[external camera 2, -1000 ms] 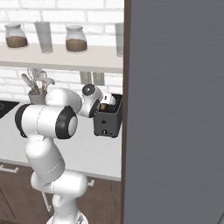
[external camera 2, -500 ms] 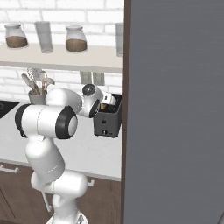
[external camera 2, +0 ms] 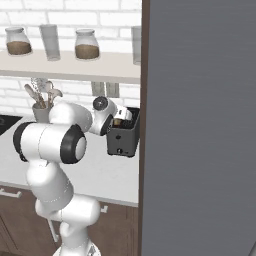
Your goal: Start the toaster. Once the lever pops up, take the bread to the plate on the dining counter.
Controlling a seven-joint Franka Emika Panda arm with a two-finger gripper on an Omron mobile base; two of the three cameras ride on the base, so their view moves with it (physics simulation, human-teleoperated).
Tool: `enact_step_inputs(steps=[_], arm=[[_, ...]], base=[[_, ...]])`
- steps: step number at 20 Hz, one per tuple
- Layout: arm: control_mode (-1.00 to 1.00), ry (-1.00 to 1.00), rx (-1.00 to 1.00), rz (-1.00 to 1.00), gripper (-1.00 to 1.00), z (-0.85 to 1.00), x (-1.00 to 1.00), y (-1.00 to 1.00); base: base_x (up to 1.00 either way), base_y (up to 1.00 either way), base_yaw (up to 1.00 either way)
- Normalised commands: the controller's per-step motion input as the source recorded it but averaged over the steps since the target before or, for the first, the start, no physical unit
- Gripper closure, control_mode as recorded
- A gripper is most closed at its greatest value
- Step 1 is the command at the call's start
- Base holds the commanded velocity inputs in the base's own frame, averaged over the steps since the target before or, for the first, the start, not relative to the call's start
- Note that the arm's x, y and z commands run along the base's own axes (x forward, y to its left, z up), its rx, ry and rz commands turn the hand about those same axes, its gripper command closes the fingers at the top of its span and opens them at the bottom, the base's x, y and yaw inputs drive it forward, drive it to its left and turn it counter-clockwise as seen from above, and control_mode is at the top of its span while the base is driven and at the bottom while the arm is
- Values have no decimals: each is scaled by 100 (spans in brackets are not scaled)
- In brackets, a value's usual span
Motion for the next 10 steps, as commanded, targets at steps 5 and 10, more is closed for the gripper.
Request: enact_step_inputs(steps=[5,10], arm=[[-100,-12,7,0,100,39,-46,0],[-100,-12,4,0,100,48,-34,0]], base=[[0,0,0],[0,0,0]])
